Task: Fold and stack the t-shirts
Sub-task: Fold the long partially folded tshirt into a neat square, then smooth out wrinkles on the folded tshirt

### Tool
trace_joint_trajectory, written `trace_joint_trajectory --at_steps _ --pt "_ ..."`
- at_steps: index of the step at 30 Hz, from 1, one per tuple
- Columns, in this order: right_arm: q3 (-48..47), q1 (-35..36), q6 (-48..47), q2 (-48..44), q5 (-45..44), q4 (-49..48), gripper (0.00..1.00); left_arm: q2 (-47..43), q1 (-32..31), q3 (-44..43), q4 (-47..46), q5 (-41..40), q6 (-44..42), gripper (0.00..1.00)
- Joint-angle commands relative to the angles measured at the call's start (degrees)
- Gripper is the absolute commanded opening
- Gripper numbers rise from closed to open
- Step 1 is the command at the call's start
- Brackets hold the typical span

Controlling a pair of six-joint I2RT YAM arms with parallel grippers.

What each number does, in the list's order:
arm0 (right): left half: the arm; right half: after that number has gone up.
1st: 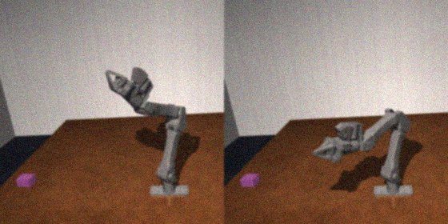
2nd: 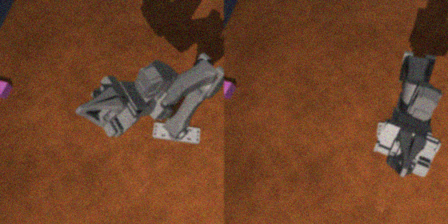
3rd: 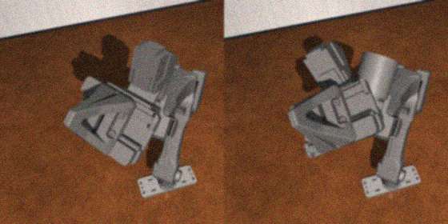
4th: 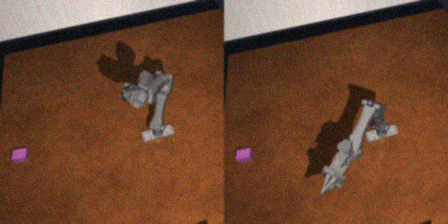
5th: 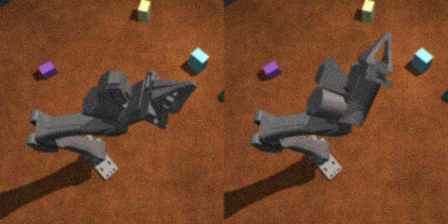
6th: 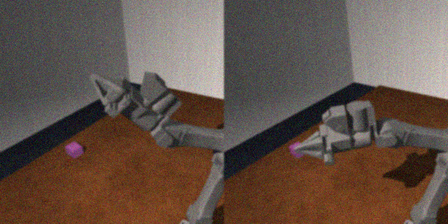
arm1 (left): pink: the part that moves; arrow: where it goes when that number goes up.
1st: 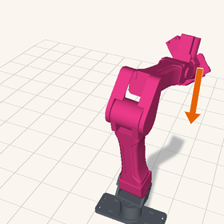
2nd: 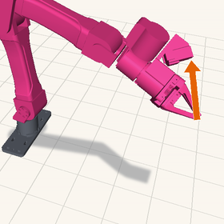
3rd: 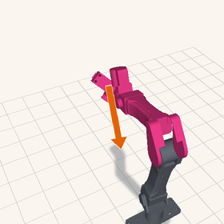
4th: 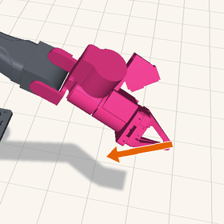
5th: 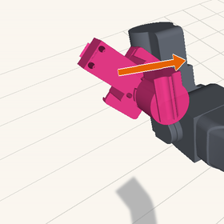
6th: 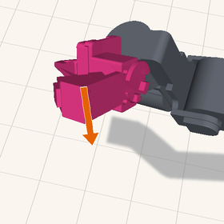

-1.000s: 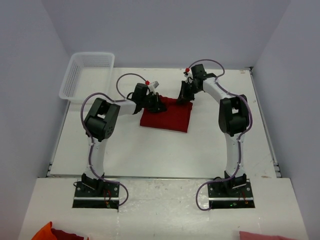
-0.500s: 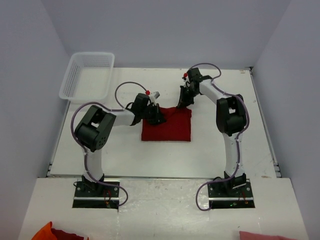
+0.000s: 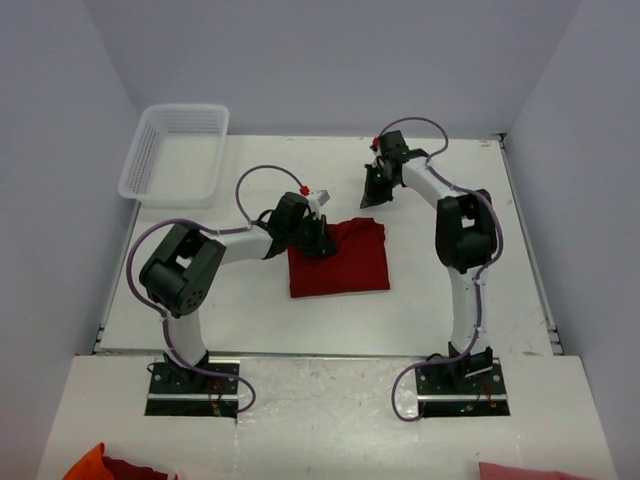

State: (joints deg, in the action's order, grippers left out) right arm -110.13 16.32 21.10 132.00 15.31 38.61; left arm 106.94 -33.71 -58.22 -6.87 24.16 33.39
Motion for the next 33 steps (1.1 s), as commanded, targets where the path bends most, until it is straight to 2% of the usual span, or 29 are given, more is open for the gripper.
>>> trace_joint_trajectory --at_steps 1,2,8,11,15,18,23,28,33 --pt "12.89 0.65 0.78 -16.14 -1.16 -8.45 0.00 -3.84 -0.74 -1.63 1.59 -2.62 -2.79 0.00" --pt "16.92 0.73 0.96 -20.60 -1.25 -8.46 0.00 -3.93 -0.74 -2.33 2.21 -3.06 -3.15 0.00" --pt "30.29 2.49 0.70 -32.31 -0.89 -9.25 0.00 -5.24 -0.83 -5.33 4.41 -5.00 -3.85 0.00" --pt "35.66 3.37 0.96 -35.23 -1.25 -10.13 0.00 -5.86 -0.83 -5.33 4.94 -5.70 -4.03 0.00" --pt "42.61 4.07 2.10 -38.40 4.63 -13.38 0.00 -4.99 -0.83 -6.38 5.99 -5.71 -4.73 0.00" --pt "46.14 5.04 3.15 -38.14 9.38 -16.98 0.00 -3.32 -0.74 -7.96 6.52 -6.23 -5.61 0.00" --pt "47.90 6.97 5.44 -32.35 12.90 -21.11 0.00 1.25 -0.83 -11.39 6.09 -6.15 -5.96 0.00" --pt "49.39 8.12 7.90 -30.05 14.22 -23.75 0.00 5.03 -0.21 -13.94 5.47 -5.88 -6.14 0.00" --pt "50.01 9.26 8.52 -29.44 11.77 -23.41 0.00 8.29 1.72 -16.49 4.59 -4.56 -6.14 0.00"
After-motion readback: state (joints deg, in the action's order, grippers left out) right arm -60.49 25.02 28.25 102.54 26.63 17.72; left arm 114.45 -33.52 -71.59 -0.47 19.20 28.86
